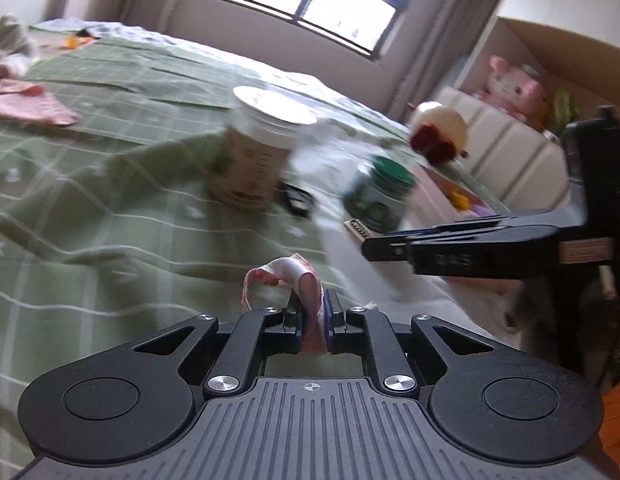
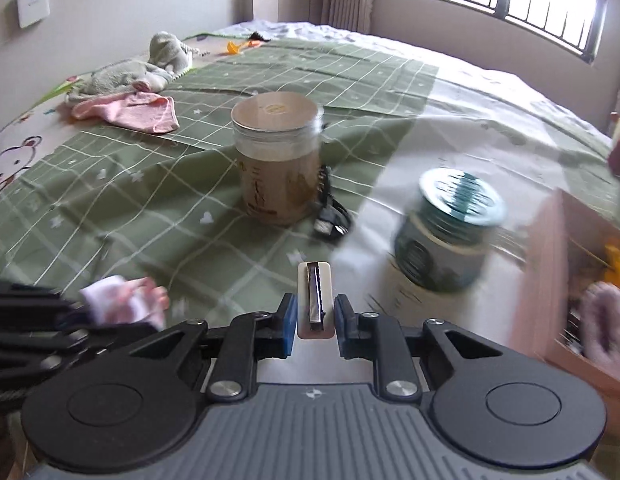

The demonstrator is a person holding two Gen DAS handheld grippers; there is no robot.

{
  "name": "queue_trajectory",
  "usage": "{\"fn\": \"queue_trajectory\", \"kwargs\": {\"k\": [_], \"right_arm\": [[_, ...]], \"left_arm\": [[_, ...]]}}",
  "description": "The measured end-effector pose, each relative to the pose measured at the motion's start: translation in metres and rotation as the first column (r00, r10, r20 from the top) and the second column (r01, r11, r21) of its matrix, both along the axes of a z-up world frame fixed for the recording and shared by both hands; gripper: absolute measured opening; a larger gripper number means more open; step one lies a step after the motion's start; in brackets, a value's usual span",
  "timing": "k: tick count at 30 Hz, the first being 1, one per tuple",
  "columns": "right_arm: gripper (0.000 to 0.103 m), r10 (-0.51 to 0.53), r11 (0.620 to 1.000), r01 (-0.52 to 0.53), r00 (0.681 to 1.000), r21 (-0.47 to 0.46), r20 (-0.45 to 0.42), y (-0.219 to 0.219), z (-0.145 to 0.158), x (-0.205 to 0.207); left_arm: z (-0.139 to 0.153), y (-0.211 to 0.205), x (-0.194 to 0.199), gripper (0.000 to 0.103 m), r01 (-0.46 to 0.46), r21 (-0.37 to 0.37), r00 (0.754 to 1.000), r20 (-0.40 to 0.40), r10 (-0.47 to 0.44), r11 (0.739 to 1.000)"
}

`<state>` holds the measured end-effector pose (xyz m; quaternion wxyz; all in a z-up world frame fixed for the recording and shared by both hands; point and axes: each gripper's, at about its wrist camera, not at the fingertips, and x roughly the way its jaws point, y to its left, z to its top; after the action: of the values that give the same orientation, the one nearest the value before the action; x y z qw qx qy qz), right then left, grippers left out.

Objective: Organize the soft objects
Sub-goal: 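Grasp the small white clip with the right tool, then carry the bow over the box with the left tool while the right tool drops the clip in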

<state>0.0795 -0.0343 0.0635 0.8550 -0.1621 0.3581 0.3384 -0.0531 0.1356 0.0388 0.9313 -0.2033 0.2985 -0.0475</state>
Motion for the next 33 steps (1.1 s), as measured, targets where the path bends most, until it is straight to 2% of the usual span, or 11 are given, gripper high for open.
{"fn": "queue_trajectory", "kwargs": {"k": [7, 16, 20, 25, 29, 33], "right_arm": [[0.020, -0.093, 0.996, 0.093, 0.995, 0.005, 0.026, -0.097, 0.018, -0.033], [0.020, -0.271, 0.963, 0.270, 0.962, 0.016, 0.028, -0.201, 0.019, -0.045], [0.020, -0.320, 0.947, 0.319, 0.947, 0.034, 0.017, -0.227, 0.023, -0.045], [0.020, -0.335, 0.941, 0.333, 0.941, 0.063, 0.037, -0.247, 0.035, -0.044], [0.020, -0.347, 0.934, 0.340, 0.937, 0.112, 0.044, -0.255, 0.046, -0.032], [0.020, -0.360, 0.927, 0.349, 0.931, 0.136, 0.067, -0.256, 0.057, -0.010]], "left_arm": [[0.011, -0.073, 0.013, 0.013, 0.171, 0.051, 0.985, -0.023, -0.170, 0.984], [0.015, -0.163, 0.031, 0.013, 0.358, 0.107, 0.933, -0.058, -0.354, 0.927], [0.016, -0.192, 0.037, 0.013, 0.414, 0.127, 0.910, -0.060, -0.410, 0.901], [0.026, -0.212, 0.054, 0.013, 0.450, 0.145, 0.893, -0.050, -0.447, 0.881], [0.042, -0.219, 0.075, 0.013, 0.450, 0.161, 0.891, -0.017, -0.453, 0.879], [0.060, -0.221, 0.107, 0.013, 0.430, 0.167, 0.897, 0.030, -0.441, 0.887]]}}
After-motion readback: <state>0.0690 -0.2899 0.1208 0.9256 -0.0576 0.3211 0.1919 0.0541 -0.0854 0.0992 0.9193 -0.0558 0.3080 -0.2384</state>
